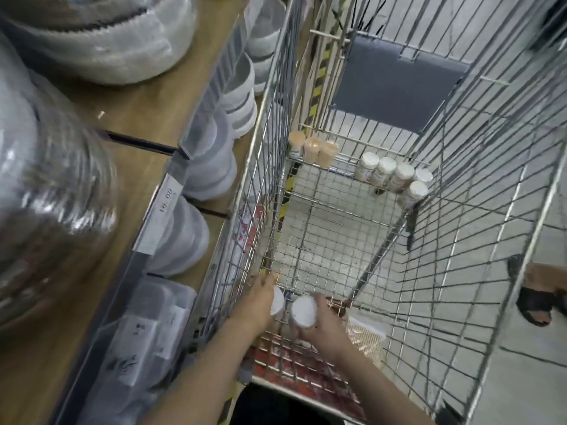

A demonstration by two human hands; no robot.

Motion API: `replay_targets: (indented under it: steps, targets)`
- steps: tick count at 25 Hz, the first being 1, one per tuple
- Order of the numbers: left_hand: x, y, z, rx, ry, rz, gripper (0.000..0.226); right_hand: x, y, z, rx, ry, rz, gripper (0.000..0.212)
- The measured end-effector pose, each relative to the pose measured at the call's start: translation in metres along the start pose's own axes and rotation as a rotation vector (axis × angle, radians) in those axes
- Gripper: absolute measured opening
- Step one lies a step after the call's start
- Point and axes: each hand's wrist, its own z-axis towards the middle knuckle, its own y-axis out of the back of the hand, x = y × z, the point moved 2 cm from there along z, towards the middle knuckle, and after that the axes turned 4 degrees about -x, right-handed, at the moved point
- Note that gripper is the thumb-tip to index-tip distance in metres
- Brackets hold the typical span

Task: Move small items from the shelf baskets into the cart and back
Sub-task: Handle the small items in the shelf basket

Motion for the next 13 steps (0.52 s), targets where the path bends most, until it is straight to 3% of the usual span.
replay_targets:
  steps: [9, 13]
  targets:
    - [0.018, -0.013, 0.03, 0.161, 0.036, 0.185, 0.083, 0.009, -0.034, 0.026, 0.21, 0.035, 0.043, 0.065]
    - [0.006, 0.005, 0.026, 0.233, -0.021, 0.481, 0.048, 0.005, -0.034, 0.027, 0.247, -0.065, 0.136, 0.033]
